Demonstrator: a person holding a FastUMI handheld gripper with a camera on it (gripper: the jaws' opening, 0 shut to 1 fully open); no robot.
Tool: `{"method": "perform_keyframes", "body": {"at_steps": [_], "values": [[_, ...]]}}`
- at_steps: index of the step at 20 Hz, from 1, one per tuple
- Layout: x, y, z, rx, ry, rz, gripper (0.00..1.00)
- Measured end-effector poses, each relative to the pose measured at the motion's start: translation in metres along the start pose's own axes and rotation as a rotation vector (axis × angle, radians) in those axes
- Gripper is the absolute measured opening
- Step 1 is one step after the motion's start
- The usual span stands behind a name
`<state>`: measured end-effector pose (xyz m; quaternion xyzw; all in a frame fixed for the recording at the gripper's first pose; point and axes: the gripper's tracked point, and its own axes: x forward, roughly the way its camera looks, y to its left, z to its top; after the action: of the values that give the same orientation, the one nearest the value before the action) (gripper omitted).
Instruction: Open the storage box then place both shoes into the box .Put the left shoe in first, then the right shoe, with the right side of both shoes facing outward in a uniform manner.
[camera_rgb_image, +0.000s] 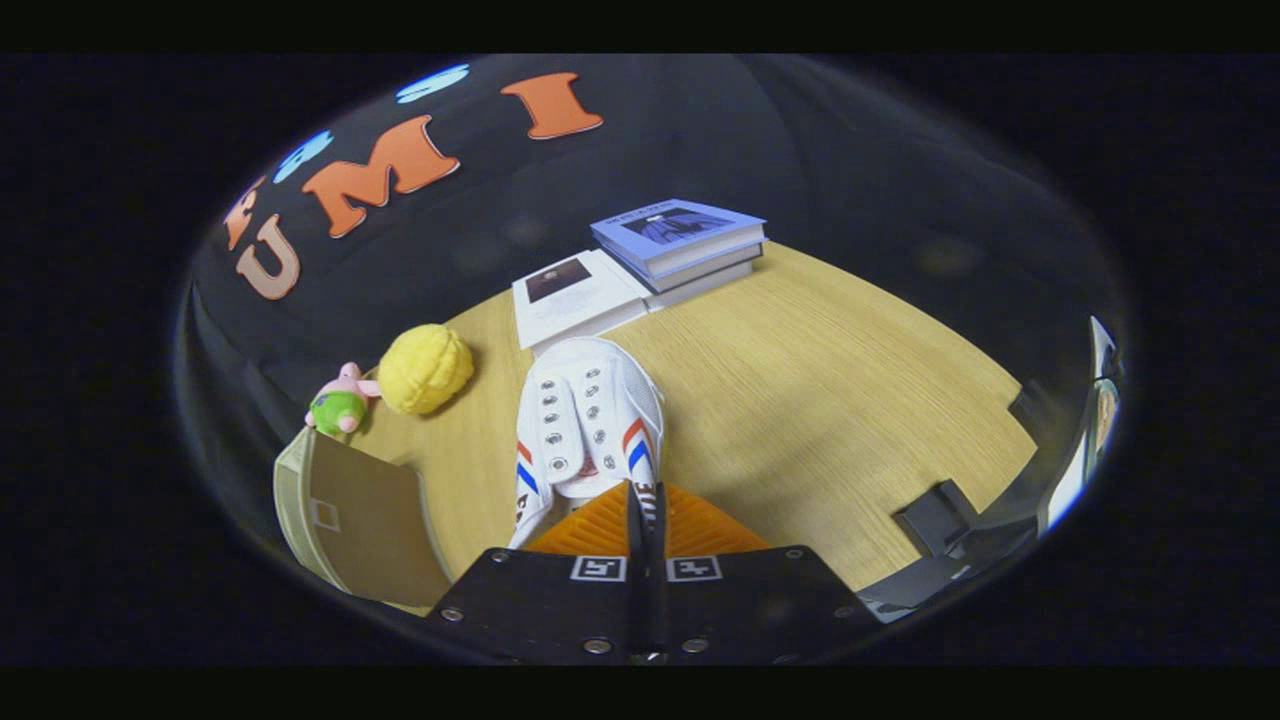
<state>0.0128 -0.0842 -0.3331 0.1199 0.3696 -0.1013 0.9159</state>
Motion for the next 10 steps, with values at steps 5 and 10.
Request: {"method": "perform_keyframes", "body": {"at_steps": [5, 10], "values": [[-0.042, 0.077, 0.03, 0.009, -0.074, 0.076, 0.0], [-0.076, 0.173, 0.021, -0.014, -0.102, 0.165, 0.0]]}}
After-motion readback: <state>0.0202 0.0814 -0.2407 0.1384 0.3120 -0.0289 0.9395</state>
